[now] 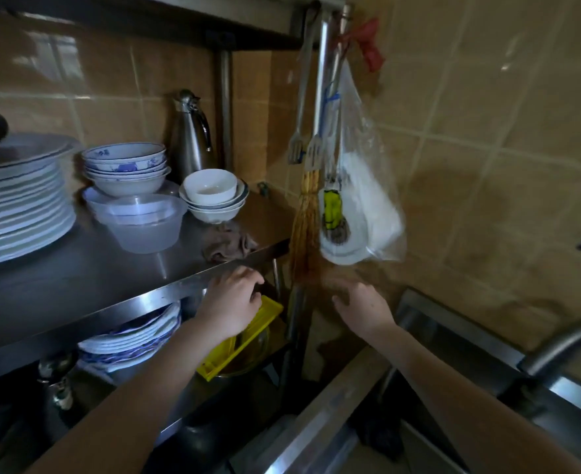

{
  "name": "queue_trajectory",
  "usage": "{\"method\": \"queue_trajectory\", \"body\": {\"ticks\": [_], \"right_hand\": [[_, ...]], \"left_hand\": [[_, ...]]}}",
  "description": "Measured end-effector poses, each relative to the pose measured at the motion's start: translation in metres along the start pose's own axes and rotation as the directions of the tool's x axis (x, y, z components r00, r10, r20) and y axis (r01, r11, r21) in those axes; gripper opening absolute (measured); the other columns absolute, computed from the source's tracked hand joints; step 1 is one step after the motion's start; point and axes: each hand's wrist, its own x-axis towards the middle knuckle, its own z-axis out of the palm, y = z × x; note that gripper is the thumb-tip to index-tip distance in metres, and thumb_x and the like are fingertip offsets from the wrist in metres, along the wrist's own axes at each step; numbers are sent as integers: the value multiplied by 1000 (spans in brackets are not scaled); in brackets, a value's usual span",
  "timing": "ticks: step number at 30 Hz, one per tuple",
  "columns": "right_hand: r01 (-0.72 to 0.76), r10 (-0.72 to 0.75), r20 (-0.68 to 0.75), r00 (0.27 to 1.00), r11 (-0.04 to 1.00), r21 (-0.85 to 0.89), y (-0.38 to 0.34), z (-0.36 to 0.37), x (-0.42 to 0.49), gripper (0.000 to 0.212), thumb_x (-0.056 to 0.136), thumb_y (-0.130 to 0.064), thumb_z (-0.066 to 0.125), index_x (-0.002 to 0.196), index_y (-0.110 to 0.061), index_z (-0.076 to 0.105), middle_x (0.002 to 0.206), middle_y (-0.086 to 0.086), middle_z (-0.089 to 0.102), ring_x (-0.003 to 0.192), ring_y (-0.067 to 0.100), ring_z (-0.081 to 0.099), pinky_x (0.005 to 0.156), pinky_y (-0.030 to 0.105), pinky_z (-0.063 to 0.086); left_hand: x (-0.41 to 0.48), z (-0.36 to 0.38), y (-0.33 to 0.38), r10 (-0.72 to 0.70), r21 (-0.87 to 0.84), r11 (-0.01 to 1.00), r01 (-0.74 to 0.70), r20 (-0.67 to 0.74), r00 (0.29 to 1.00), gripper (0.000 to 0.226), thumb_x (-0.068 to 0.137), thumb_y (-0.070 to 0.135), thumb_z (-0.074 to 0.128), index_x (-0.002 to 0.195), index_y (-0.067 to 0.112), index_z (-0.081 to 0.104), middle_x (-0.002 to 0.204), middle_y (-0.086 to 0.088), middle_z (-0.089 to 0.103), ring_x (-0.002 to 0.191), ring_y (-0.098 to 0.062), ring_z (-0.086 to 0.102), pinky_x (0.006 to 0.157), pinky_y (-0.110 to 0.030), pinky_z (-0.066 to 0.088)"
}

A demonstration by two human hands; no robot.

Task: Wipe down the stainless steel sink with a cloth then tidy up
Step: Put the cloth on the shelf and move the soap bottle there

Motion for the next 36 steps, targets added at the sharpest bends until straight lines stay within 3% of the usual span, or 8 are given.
{"method": "queue_trajectory", "body": {"ticks": [6, 16, 19, 24, 27, 36], "right_hand": [[-164, 164, -10, 986, 986, -41, 50, -35, -46, 34, 94, -27, 46, 126, -34, 54, 97, -7, 66, 80, 10, 64, 66, 27, 54], [-325, 298, -206, 932, 939, -114, 111, -96, -122, 34, 91, -28, 45, 122, -34, 55, 102, -2, 68, 90, 23, 65, 65, 31, 51], [-402, 365, -255, 895, 909, -108, 128, -118, -144, 34, 91, -27, 48, 124, -31, 55, 107, 4, 69, 95, 27, 66, 72, 34, 53], [-526, 466, -335, 819, 843, -114, 163, -147, -190, 37, 88, -24, 50, 124, -34, 54, 100, 3, 69, 87, 26, 67, 61, 28, 46], [-577, 506, -367, 781, 809, -111, 182, -161, -219, 33, 90, -28, 49, 122, -35, 54, 102, 1, 69, 89, 24, 66, 69, 34, 54], [-664, 576, -417, 703, 742, -93, 239, -190, -303, 44, 91, -25, 53, 134, -32, 47, 119, 4, 65, 107, 25, 61, 84, 37, 51]], "left_hand": [[8, 24, 67, 135, -74, 989, -129, 88, 987, 27, 93, 28, 48, 119, 25, 53, 129, 5, 49, 120, -20, 47, 95, -38, 38], [18, 53, 170, 326, -109, 943, -314, 124, 937, 28, 95, 29, 45, 122, 25, 52, 130, 6, 48, 117, -19, 50, 100, -40, 39], [21, 60, 200, 375, -147, 922, -357, 119, 919, 29, 95, 31, 46, 123, 26, 52, 131, 8, 47, 115, -15, 50, 93, -30, 41], [20, 74, 258, 460, -223, 879, -422, 160, 873, 30, 95, 30, 45, 125, 26, 50, 134, 8, 43, 119, -15, 47, 99, -34, 41], [18, 82, 290, 499, -238, 857, -456, 167, 850, 30, 95, 29, 46, 124, 25, 50, 134, 8, 43, 122, -15, 45, 102, -37, 41], [5, 105, 385, 626, -286, 771, -570, 173, 760, 27, 94, 29, 49, 121, 26, 52, 128, 10, 46, 105, -12, 53, 88, -30, 45]]}}
